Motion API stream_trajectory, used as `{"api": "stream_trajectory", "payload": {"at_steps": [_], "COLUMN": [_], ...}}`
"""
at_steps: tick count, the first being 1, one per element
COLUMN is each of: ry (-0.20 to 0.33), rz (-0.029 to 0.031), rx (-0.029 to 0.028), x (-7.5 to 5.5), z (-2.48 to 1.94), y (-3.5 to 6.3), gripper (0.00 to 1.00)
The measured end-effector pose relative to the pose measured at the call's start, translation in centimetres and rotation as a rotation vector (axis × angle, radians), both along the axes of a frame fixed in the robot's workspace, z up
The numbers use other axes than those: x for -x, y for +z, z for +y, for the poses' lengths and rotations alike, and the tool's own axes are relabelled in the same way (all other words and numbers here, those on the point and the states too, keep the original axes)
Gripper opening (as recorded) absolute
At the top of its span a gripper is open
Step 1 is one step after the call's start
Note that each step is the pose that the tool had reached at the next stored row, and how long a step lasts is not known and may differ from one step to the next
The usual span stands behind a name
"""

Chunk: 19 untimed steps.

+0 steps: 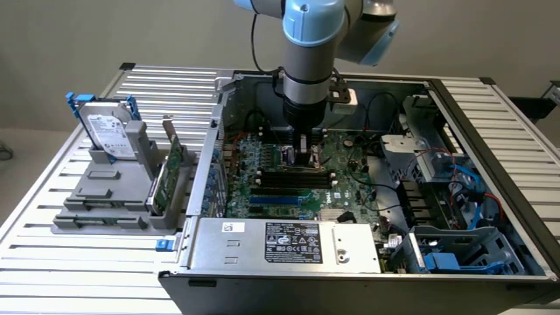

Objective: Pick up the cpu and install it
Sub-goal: 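Place the cpu into insertion slot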

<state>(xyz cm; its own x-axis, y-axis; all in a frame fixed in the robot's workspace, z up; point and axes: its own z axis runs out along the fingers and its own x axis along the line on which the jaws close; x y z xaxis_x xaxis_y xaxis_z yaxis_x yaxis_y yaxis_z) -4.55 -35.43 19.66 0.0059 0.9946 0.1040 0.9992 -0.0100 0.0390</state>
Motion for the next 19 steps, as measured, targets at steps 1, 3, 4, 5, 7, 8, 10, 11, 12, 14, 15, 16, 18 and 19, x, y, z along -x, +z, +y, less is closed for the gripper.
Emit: {"api": "stream_trajectory", "payload": {"at_steps": [1,3,4,5,7,8,10,11,12,14,15,16,18,19], "ry": [-0.001,-0.002,-0.003,-0.003,-0.005,-0.005,-0.006,-0.006,-0.006,-0.006,-0.006,-0.007,-0.007,-0.007], "rz": [0.0000,0.0001,0.0000,0.0000,-0.0002,-0.0002,-0.0002,-0.0004,-0.0004,-0.0004,-0.0005,-0.0005,-0.0006,-0.0008], "rx": [0.0005,0.0013,0.0016,0.0019,0.0022,0.0027,0.0036,0.0042,0.0047,0.0057,0.0061,0.0065,0.0074,0.0084], "x": [0.00,0.00,0.00,0.00,0.00,0.00,0.00,0.00,0.00,0.00,0.00,0.00,0.00,0.00], "z": [0.00,0.01,0.01,0.02,0.04,0.06,0.09,0.11,0.11,0.11,0.12,0.12,0.12,0.12], "y": [-0.01,-0.02,-0.02,-0.03,-0.04,-0.04,-0.05,-0.06,-0.07,-0.07,-0.08,-0.09,-0.12,-0.14], "gripper": [0.55,0.55,0.55,0.55,0.55,0.55,0.55,0.55,0.55,0.55,0.55,0.55,0.55,0.55]}}
